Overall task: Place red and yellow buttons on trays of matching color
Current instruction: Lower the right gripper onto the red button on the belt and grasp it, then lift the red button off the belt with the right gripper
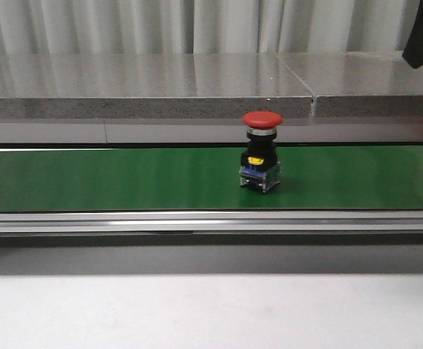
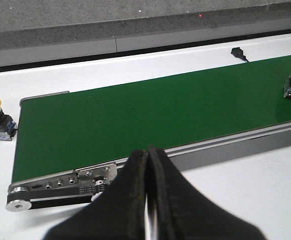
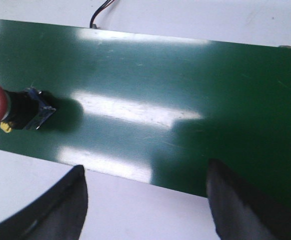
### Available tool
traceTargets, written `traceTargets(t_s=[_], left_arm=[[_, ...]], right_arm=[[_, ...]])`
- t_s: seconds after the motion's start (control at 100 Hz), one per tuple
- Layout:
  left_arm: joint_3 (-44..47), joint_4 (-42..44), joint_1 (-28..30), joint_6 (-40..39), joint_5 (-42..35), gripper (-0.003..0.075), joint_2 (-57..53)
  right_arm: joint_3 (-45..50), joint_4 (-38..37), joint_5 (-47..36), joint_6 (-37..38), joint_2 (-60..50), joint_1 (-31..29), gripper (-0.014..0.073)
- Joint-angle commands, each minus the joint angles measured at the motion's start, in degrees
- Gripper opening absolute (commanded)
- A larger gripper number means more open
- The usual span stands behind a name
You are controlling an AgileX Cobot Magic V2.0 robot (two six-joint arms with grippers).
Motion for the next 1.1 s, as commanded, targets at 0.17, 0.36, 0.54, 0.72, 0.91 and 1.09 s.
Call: traceTargets(t_s=[0.17,0.36,0.54,0.72,0.91,1.09], left_arm=[[-1.4,-1.1,-0.5,-0.2,-3.9,-0.0021,0.5],[-1.4,-1.1,-0.5,-0.2,-3.9,-0.0021,0.5],[-1.4,-1.1,-0.5,-0.2,-3.9,-0.0021,0.5],[-1.4,-1.1,-0.5,-0.2,-3.9,-0.0021,0.5],[-1.4,-1.1,-0.5,-0.2,-3.9,-0.0021,0.5],[-1.4,-1.1,-0.5,-0.2,-3.9,-0.0021,0.5]], right_arm=[[-1.4,1.1,-1.4,-2.5,-1.9,3.4,0.058],[-2.4,5.1,-0.1,-8.2,0.1,4.8,0.058],[-7.0,7.6,3.3,-13.0,4.6,6.4,0.0574],[-11.0,7.6,5.0,-17.4,9.6,9.0,0.0574],[-12.8,7.6,5.7,-21.1,14.0,10.7,0.0574],[-12.9,7.4,3.8,-21.7,16.4,11.0,0.0574]])
